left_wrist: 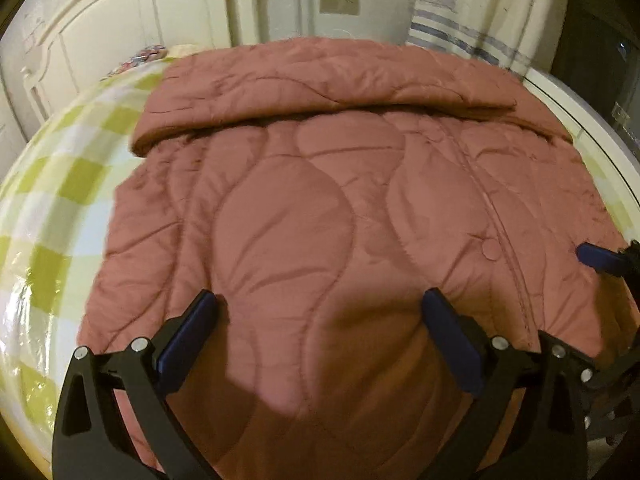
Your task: Fold large clothes
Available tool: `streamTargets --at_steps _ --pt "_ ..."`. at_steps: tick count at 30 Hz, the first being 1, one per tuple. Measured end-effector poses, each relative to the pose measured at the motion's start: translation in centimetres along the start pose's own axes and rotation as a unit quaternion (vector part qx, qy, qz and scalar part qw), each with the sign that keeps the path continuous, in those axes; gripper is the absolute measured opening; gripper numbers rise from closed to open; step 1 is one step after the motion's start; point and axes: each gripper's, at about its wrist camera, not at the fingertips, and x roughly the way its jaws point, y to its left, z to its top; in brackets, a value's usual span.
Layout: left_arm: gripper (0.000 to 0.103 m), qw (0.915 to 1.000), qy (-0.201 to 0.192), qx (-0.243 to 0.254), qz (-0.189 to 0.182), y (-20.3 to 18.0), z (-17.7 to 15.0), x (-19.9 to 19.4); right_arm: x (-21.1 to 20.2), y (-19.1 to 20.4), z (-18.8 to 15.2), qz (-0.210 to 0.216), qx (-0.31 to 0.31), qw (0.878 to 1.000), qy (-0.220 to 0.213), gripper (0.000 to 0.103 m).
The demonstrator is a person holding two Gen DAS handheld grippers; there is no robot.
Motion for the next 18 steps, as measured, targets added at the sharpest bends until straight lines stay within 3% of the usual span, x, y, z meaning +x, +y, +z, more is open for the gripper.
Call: streamTargets --at_steps 4,7,9,10,14,18 --pt "0.101 0.9991 -0.030 -0.026 0.011 2.9 -1.3 -2.4 -2.2 -2.5 -0.9 -0.033 0.027 0.999 -0.022 0.098" --pt "0.101 0.9978 -0.018 -0.051 0.038 5.8 -3.0 -2.4 -2.6 -5.8 -2.6 -0.049 0.064 0.997 -0.014 0.098" --pt "0.101 0.9973 -0.017 -0.070 0.013 7.3 -3.0 -2.0 -1.7 -8.1 -4.2 -0.034 0.107 0.994 -0.008 0.099" --pt "0.101 0.9966 -0.029 -0.077 0.005 7.8 -3.2 -2.5 -1.9 -8.3 -4.5 -0.031 0.113 0.993 -0.022 0.099" --pt "0.101 0.9973 -0.024 -0.060 0.034 6.6 -2.9 -2.6 -1.8 -6.7 -3.8 -0.068 0.099 0.993 -0.006 0.098" --pt "0.101 0.9965 -0.061 -0.056 -0.015 5.1 -4.3 -5.6 -4.4 -4.0 -3.8 -0.016 0.071 0.996 -0.050 0.098"
